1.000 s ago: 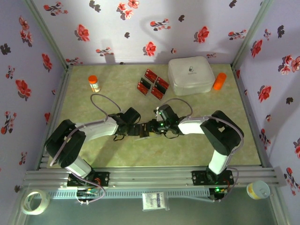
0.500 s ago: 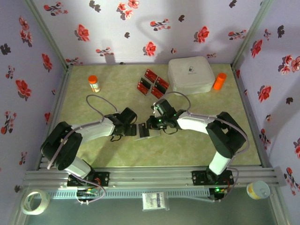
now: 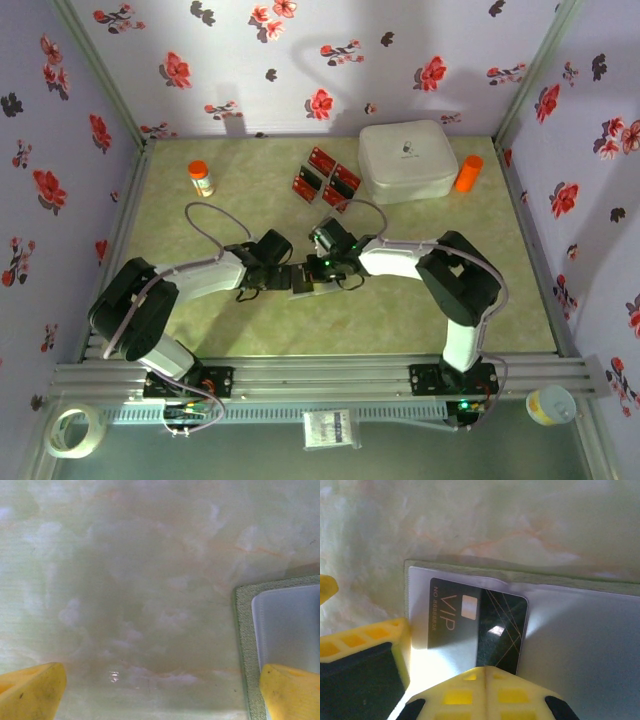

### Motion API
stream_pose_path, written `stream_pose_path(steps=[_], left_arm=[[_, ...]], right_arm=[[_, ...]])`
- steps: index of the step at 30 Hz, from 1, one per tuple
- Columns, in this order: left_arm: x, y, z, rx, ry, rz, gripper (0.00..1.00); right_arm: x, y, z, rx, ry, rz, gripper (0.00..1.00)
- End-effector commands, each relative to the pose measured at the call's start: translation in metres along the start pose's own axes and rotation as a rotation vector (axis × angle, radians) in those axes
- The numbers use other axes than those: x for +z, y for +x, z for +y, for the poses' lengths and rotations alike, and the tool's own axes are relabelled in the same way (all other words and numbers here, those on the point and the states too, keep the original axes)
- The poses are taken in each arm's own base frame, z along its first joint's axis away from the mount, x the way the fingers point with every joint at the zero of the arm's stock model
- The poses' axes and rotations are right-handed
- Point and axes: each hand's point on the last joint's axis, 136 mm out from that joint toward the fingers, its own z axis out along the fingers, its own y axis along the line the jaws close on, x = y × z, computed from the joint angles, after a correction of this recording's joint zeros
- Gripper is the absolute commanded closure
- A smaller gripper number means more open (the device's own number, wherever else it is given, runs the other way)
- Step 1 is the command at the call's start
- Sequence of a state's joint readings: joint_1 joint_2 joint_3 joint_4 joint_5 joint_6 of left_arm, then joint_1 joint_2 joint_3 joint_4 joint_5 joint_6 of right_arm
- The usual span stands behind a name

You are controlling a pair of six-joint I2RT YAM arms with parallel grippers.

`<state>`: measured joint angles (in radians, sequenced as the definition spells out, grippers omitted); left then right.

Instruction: Put the credit cards into the card holder

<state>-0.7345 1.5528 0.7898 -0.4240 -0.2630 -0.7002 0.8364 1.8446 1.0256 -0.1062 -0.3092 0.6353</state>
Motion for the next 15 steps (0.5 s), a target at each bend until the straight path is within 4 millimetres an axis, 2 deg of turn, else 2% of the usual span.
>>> stream_pose_path(steps=[1,6,11,15], left_arm=[[0.005,0.005,0.012,0.018,-0.042,0.010,0.00],[-0.002,-0.001,0.016,0.002,-0.039,-0.007,0.00],[-0.008,-0.003,0.021,-0.016,-0.030,-0.018,0.00],[-0.003,0.001,0.024,-0.019,-0.036,-0.009,0.00]], right_arm=[[0.013,0.011,-0.002,0.003,0.040,0.036,0.98],[0.016,0.010,0.008,0.017,-0.002,0.036,0.99],[-0.005,-0.003,0.019,0.011,-0.022,-0.017,0.97],[-0.017,-0.010,0.018,0.009,-0.012,-0.050,0.94]])
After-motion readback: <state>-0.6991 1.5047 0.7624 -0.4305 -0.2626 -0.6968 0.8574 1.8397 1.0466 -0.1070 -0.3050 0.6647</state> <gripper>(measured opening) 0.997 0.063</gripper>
